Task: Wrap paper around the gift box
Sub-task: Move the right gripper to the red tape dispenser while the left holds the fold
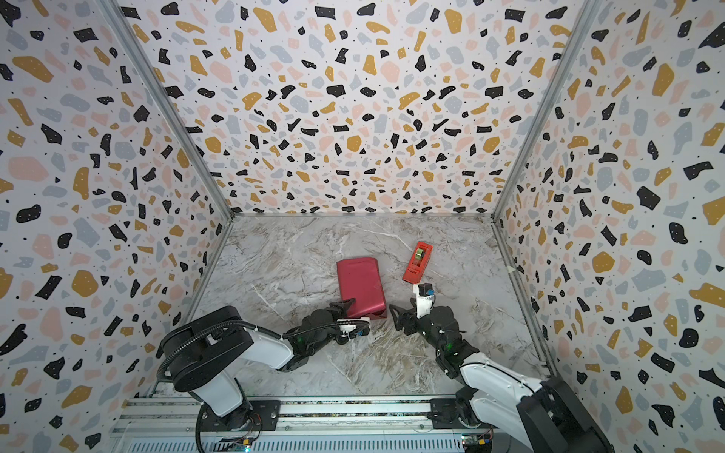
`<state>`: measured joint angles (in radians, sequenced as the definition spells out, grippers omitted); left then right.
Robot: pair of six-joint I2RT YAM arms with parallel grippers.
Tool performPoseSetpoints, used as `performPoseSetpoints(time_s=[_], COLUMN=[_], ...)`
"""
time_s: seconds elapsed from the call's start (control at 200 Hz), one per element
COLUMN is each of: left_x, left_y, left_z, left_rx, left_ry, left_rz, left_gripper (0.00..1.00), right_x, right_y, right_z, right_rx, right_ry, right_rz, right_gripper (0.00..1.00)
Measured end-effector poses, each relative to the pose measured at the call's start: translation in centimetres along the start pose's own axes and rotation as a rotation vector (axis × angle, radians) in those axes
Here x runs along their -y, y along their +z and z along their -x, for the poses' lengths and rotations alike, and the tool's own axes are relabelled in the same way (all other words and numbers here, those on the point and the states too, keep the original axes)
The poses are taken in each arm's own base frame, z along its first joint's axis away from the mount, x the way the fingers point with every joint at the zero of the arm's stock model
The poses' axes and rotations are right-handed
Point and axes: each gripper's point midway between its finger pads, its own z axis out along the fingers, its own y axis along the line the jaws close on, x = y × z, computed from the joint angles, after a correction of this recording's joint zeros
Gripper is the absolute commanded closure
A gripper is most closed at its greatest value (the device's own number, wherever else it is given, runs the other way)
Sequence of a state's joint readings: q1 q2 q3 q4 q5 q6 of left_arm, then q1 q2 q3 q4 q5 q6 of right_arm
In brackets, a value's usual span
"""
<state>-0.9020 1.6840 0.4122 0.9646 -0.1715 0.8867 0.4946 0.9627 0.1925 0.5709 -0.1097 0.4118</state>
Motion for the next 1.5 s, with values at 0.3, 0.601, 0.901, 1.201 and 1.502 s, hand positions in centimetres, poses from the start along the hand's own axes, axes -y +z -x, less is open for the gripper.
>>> performPoseSetpoints(time_s=[0.3,0.601,0.901,1.201,1.502], left_x=[-0.1,0.0,0.0,0.0,0.0], left_y=[0.0,0.0,0.0,0.0,0.0], left_z=[0.0,0.0,0.0,0.0,0.0], left_rx=[0.003,0.006,0.006,0.007,0.007], left_ry=[-0.002,-0.002,-0.002,-0.002,-0.002], left_rz=[-0.001,-0.003,-0.003,-0.004,-0.004], left_gripper=[0.31,0.31,0.31,0.31,0.31], right_x=[4.1,8.4,10.3,11.2,12.1], right_y=[-0.4,2.9,7.2,9.7,11.5], right_z=[7.1,6.5,6.2,4.7,3.8], right_rx=[-0.011,-0.171,-0.264,-0.315,-0.328], right_ry=[0.146,0.391,0.556,0.645,0.690], right_rz=[-0.124,-0.131,-0.047,-0.003,0.029], right_gripper=[0.22,0.39,0.52,0.58,0.69])
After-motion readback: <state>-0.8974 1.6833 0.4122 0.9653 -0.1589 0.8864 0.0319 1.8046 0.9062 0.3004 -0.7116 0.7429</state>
